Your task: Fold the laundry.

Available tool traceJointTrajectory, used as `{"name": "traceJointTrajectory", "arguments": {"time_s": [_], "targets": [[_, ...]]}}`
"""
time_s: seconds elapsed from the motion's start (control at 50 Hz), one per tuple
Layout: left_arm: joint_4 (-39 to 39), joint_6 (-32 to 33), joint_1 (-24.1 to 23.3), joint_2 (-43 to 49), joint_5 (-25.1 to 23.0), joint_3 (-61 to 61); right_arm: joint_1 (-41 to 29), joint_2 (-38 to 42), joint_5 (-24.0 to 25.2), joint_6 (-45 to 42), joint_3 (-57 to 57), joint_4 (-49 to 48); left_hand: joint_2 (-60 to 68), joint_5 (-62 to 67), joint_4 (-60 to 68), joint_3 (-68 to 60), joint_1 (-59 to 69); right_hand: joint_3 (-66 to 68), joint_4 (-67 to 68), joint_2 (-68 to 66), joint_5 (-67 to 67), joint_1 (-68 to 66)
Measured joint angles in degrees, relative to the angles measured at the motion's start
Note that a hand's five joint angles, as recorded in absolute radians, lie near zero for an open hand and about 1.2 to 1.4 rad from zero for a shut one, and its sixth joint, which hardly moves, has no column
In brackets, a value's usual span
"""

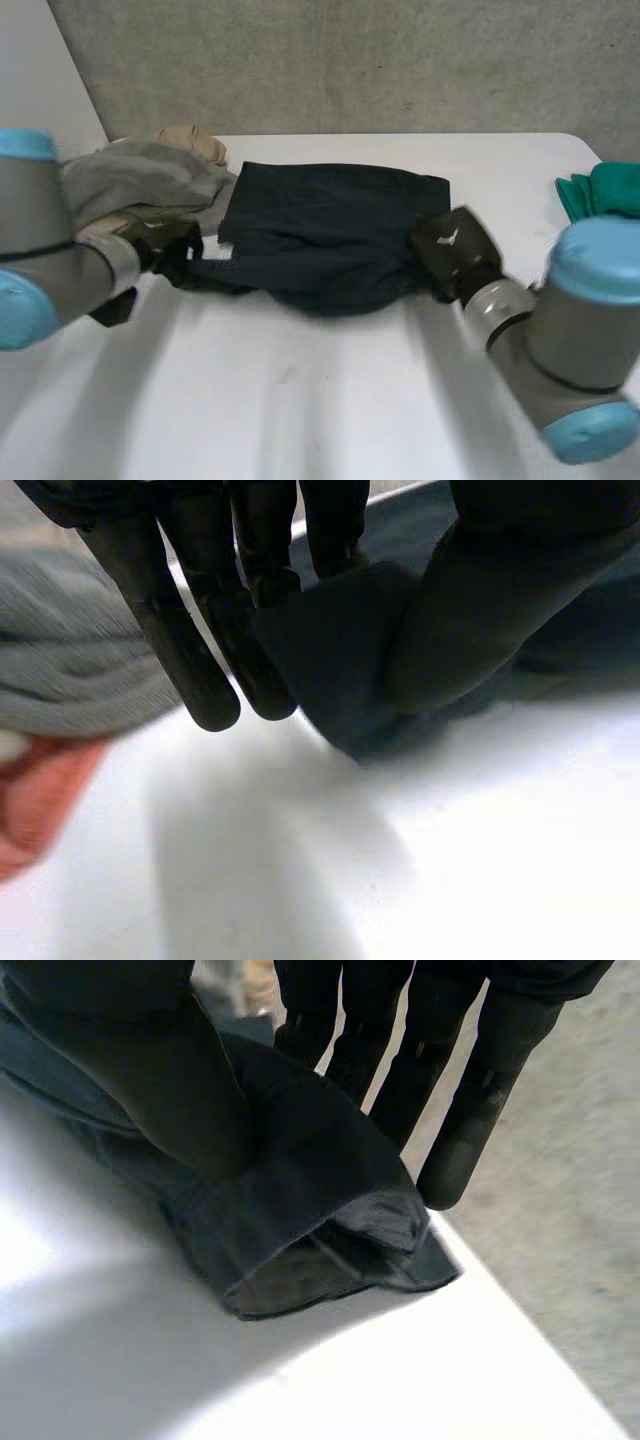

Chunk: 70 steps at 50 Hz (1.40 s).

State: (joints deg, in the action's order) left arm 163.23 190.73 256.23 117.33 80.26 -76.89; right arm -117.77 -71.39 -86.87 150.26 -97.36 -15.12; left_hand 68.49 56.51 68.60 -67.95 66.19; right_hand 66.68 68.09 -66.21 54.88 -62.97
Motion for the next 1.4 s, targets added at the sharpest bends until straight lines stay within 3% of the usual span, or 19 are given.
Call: {"name": "traceJointTrajectory", "arguments": {"time_s": [0.1, 0.12, 0.16, 0.22, 0.32, 0.42, 0.58, 0.64, 0.74, 0.88, 0.96, 1.02, 1.08, 1.2, 1.4], "targets": [[-3.7, 3.11, 0.67, -11.33, 0.04, -3.76, 2.09, -7.92, 0.95, -1.39, 2.37, 8.7, 0.04, 0.0, 0.03, -0.2, 0.0, 0.0, 0.38, 0.0, 0.0, 0.0], [-4.93, 5.12, 0.93, -18.4, 0.0, -5.83, 4.07, -13.5, 2.35, -2.96, 5.18, 16.44, 0.08, 0.0, 0.03, -0.2, 0.0, 0.0, 0.41, -0.48, 0.0, 0.0], [-5.25, 5.83, 0.98, -20.93, -0.01, -6.58, 4.48, -14.55, 2.76, -3.34, 5.85, 18.09, 0.09, 0.0, 0.04, -0.2, 0.0, 0.0, 0.41, -0.55, 0.0, 0.0], [-6.26, 8.38, 0.74, -30.14, 0.01, -9.1, 6.97, -20.11, 5.62, -5.8, 10.5, 28.89, 0.13, 0.0, 0.05, -0.2, 0.0, 0.0, 0.43, -0.55, 0.71, 0.0], [-8.23, 9.71, -0.98, -35.06, 0.24, -11.29, 8.41, -22.53, 7.96, -7.68, 13.5, 36.0, 0.13, 0.06, 0.05, -0.2, 0.0, 0.0, 0.43, -0.55, 0.73, 0.0], [-9.12, 10.4, -4.55, -33.46, 1.29, -13.59, 9.18, -20.87, 8.8, -9.26, 13.72, 38.05, 0.13, 0.87, 0.05, -0.21, 0.0, 0.0, 0.43, -0.82, 1.83, 0.0], [-2.62, 12.33, -6.63, -20.84, 4.72, -11.43, 8.97, -11.0, 7.92, -10.15, 13.13, 34.56, 0.19, 0.87, 0.15, -0.39, 0.0, 0.0, 0.43, -0.82, 1.85, 0.0], [3.58, 13.71, -6.3, -11.26, 6.05, -3.94, 7.62, -3.02, 5.6, -8.37, 15.99, 29.18, 0.22, 0.87, 0.27, -0.42, 0.0, 0.0, 0.44, -0.82, 1.85, 0.0], [10.88, 12.81, -5.04, -3.55, 4.99, 9.56, 5.87, 3.34, 1.26, -3.43, 23.23, 20.66, 0.23, 0.87, 0.28, -0.43, 0.0, 0.0, 0.49, -0.82, 1.85, 0.0], [25.11, 3.45, -2.92, -0.54, 1.5, 26.32, 4.06, 5.46, -4.25, 7.38, 35.45, 0.41, 0.23, 0.87, 0.28, -0.44, 0.0, 1.0, 0.64, -0.82, 1.85, 0.0], [35.33, -5.42, -2.11, -2.56, 1.06, 29.91, 3.48, 4.79, -5.04, 12.03, 39.08, -13.86, 0.24, 0.87, 0.28, -0.45, 0.0, 1.32, 0.65, -0.82, 1.85, 0.0], [39.24, -9.58, -1.85, -4.26, 1.04, 29.83, 3.03, 5.22, -4.34, 13.5, 40.8, -19.35, 0.24, 0.93, 0.28, -0.45, 0.0, 1.32, 0.65, -0.82, 2.16, -0.01], [39.65, -11.72, -1.77, -5.87, 1.09, 28.29, 2.56, 6.6, -2.57, 14.13, 42.53, -20.52, 0.24, 1.14, 0.28, -0.45, 0.0, 1.32, 0.65, -0.82, 2.65, -0.01], [32.89, -11.04, -2.0, -7.38, 1.84, 20.19, 2.68, 11.41, 2.27, 14.12, 43.75, -13.6, 0.26, 1.14, 0.28, -0.45, 0.0, 1.32, 0.65, -0.82, 2.66, -0.01], [26.91, -3.99, -4.1, -3.53, 3.09, 1.22, 4.33, 18.04, 6.78, 8.96, 33.24, -4.46, 0.28, 1.14, 0.28, -0.45, 0.0, 1.32, 0.66, -0.82, 2.66, -0.01]]}}
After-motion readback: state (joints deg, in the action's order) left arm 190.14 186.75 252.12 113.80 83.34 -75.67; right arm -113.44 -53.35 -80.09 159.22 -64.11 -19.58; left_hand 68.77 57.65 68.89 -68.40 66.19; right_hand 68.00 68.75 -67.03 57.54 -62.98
